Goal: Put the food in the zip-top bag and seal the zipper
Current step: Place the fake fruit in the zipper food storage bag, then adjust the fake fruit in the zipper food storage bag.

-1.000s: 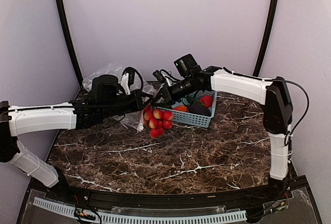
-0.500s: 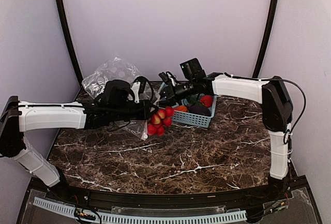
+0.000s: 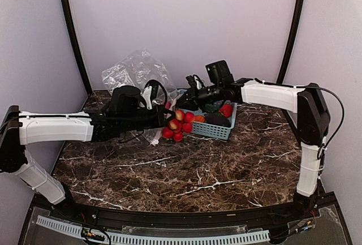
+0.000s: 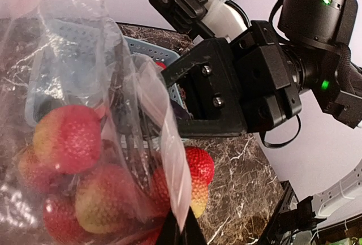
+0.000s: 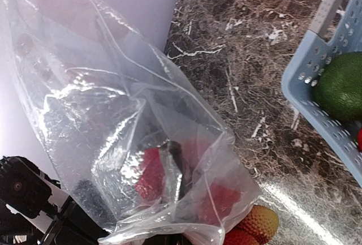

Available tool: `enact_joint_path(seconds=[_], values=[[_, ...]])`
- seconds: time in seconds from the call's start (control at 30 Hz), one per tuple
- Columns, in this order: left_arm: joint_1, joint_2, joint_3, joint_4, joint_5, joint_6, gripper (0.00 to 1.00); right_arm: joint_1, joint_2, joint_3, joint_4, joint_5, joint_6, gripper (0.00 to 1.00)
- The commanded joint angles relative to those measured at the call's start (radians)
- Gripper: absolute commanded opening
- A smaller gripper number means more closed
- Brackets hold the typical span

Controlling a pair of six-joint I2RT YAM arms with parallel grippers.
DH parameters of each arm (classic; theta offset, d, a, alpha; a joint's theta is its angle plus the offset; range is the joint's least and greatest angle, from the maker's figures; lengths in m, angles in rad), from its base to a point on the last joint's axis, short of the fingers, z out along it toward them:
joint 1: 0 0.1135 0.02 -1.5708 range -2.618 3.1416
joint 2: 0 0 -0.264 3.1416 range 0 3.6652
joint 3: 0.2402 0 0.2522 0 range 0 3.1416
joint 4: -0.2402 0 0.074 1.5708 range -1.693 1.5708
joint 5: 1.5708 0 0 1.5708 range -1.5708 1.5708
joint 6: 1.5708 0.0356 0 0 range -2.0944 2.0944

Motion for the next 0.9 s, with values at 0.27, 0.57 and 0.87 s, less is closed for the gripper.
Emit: enact_joint_path(seconds=[0.27, 0.57, 0.87], values=[[-0.055, 0.13, -0.133, 0.292, -0.091, -0.283, 0.01, 0.003, -0.051, -0.149, -0.014, 0.122, -0.047, 0.17], [-0.062, 0.105, -0.146, 0.257, -0.124, -0.283, 0.01, -0.035, -0.109, -0.129, -0.018, -0.047, -0.233, 0.53], [-0.061, 0.133, -0.135, 0.212, -0.118, -0.271, 0.01, -0.126, -0.242, -0.189, -0.367, -0.204, -0.931, 0.54]])
